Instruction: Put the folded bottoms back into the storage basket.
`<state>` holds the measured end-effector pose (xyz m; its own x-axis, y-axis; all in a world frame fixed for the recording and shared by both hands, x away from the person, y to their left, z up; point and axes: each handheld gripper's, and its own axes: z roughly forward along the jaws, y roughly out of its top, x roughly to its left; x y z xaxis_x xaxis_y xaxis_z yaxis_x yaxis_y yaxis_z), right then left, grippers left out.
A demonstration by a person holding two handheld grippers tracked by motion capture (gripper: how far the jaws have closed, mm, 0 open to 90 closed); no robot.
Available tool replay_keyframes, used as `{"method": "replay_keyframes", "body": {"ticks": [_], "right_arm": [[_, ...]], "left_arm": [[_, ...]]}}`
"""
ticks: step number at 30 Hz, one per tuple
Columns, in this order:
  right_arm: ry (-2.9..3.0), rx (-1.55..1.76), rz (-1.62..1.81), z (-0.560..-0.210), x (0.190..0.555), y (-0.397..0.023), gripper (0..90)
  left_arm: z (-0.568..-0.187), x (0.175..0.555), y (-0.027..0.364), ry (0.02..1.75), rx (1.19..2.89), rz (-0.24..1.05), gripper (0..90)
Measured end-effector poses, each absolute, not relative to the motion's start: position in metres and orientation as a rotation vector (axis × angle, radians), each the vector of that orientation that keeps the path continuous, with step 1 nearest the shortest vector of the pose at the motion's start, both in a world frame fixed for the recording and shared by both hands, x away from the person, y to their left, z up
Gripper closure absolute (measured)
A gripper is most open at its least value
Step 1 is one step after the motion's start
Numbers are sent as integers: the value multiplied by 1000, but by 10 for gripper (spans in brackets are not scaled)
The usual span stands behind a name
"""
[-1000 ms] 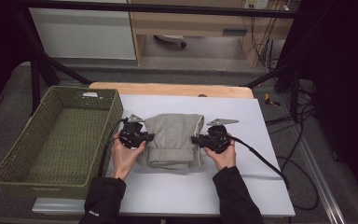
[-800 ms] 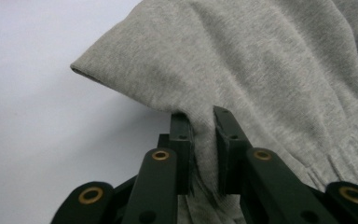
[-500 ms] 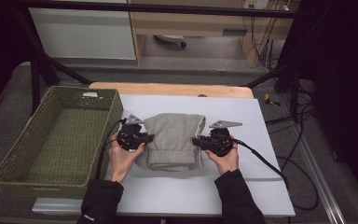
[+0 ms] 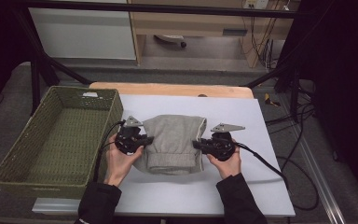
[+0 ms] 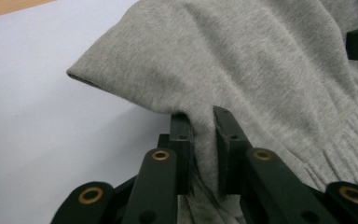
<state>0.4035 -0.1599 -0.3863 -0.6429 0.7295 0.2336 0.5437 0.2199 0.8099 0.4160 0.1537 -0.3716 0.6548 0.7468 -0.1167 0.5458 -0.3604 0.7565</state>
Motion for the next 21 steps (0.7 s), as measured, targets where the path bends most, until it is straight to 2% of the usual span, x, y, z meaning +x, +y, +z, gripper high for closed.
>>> {"method": "replay_keyframes", "body": {"ticks": [21], "right_arm": [[2289, 1192, 1428, -376, 387, -159, 743]], "left_arm": [[-355, 396, 158, 960, 2063, 322, 794]]}}
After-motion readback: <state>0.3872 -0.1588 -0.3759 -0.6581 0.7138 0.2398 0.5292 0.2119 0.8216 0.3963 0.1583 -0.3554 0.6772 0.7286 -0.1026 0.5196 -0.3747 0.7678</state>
